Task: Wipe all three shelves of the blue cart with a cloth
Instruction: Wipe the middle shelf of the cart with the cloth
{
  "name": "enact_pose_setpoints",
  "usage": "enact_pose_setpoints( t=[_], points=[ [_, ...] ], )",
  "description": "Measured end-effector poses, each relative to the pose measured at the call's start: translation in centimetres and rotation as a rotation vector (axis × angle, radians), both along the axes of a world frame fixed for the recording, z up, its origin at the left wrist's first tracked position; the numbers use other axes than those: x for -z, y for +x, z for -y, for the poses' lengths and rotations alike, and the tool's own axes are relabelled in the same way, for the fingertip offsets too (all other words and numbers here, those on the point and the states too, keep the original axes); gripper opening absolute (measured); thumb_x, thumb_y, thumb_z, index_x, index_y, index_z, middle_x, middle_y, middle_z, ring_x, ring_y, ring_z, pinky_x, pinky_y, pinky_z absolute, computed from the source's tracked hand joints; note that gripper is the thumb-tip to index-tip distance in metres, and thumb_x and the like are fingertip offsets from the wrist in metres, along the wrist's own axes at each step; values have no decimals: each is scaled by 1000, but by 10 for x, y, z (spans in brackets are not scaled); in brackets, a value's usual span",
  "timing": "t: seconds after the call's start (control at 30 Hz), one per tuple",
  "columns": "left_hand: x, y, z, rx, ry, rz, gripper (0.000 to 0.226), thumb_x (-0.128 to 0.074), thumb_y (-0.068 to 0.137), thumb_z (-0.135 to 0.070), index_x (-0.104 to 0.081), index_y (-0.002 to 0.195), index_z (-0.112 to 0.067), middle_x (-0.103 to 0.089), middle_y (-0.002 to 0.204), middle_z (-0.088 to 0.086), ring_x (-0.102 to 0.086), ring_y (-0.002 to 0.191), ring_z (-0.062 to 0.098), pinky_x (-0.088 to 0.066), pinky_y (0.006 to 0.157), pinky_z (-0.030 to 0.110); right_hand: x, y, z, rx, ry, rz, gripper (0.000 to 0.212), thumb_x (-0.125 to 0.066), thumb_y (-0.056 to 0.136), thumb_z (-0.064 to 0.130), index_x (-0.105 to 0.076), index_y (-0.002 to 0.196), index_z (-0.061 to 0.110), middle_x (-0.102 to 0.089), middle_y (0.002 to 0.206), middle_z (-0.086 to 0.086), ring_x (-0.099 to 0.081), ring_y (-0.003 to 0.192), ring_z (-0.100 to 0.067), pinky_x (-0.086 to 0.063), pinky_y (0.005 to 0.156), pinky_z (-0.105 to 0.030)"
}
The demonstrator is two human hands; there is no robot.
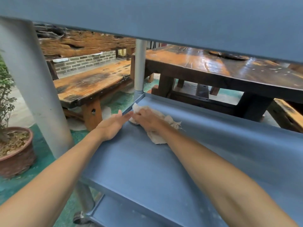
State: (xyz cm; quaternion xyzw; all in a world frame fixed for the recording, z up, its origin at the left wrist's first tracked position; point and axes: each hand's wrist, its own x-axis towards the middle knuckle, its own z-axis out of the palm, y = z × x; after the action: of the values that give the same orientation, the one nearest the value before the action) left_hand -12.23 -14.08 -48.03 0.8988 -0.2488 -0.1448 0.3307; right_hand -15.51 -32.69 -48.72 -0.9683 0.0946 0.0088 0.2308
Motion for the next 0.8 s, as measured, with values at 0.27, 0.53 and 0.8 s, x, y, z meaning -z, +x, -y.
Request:
enact_pose_setpoints(
  t=[0.27, 0.53, 0.8],
  points=[
    [2, 4, -6, -35, -159, -121, 108, -25, 70, -94, -52, 143, -19, -51, 149, 4, -46, 138, 24, -25, 120, 46, -21, -50, -62, -315, -2, 31, 35, -37, 103, 41, -62, 92, 19, -68, 106, -8, -61, 96, -26, -47, 85, -47],
    [11, -23, -17, 209, 387, 513, 88, -6, 86, -79, -48, 142, -26, -23, 163, 1, -15, 152, 21, -22, 120, 43, -28, -163, -58, -435, -120, 102, 56, -45, 103, 41, -43, 55, 13, -56, 65, -16, -55, 64, -32, -46, 64, -52],
    [15, -72, -5, 452, 445, 592, 50, -34, 104, -35, -41, 150, -16, -35, 158, 5, -25, 146, 22, -16, 121, 32, -30, -187, -42, -115, -394, 409, 30, -47, 99, 35, -67, 88, 16, -68, 91, -6, -65, 85, -27, -38, 62, -33]
  ],
)
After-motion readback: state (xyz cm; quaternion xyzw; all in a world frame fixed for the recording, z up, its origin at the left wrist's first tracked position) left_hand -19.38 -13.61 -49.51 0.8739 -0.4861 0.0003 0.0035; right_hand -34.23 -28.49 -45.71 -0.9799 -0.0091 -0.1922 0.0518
